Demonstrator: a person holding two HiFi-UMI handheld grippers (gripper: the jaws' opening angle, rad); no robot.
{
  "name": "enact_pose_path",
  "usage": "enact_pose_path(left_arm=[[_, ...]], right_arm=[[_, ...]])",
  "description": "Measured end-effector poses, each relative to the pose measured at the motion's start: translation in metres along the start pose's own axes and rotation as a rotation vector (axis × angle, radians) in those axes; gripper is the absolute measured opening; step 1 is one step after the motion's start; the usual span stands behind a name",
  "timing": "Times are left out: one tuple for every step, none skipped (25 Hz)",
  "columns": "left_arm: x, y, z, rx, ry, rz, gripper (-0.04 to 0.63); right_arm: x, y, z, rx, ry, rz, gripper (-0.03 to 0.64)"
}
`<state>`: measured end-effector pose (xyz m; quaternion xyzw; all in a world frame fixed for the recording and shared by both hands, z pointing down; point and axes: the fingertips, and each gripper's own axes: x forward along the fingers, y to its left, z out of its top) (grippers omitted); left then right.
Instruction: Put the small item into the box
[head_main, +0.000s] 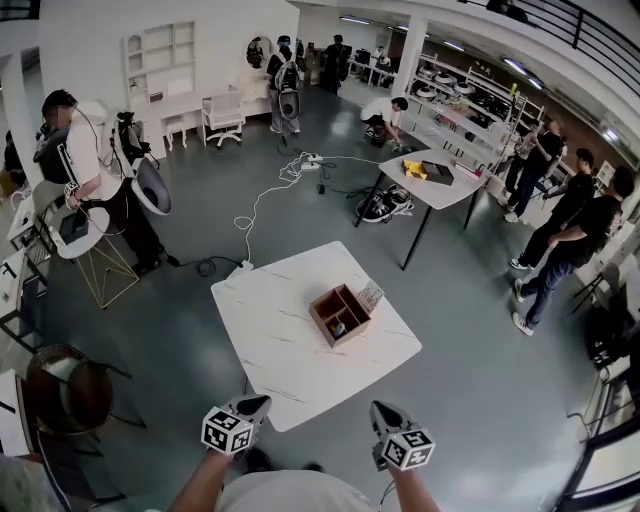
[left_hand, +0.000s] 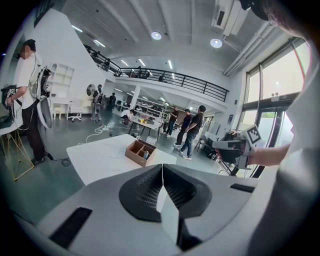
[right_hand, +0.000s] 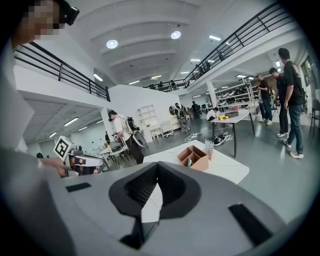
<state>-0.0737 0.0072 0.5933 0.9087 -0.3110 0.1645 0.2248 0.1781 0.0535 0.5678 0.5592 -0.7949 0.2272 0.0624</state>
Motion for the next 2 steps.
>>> enact_pose_path(left_arm=[[0.0002, 0.0011, -0.0005, 0.0, 0.001, -0.001, 0.014], [0.0004, 0.0021, -0.001, -0.001, 0.002, -0.001, 0.014]], right_arm=[[0.0011, 0.0003, -0.0001, 0.0, -0.001, 0.0, 0.026], [0.0022, 0.0005, -0.0002, 0.0, -0.001, -0.001, 0.026]])
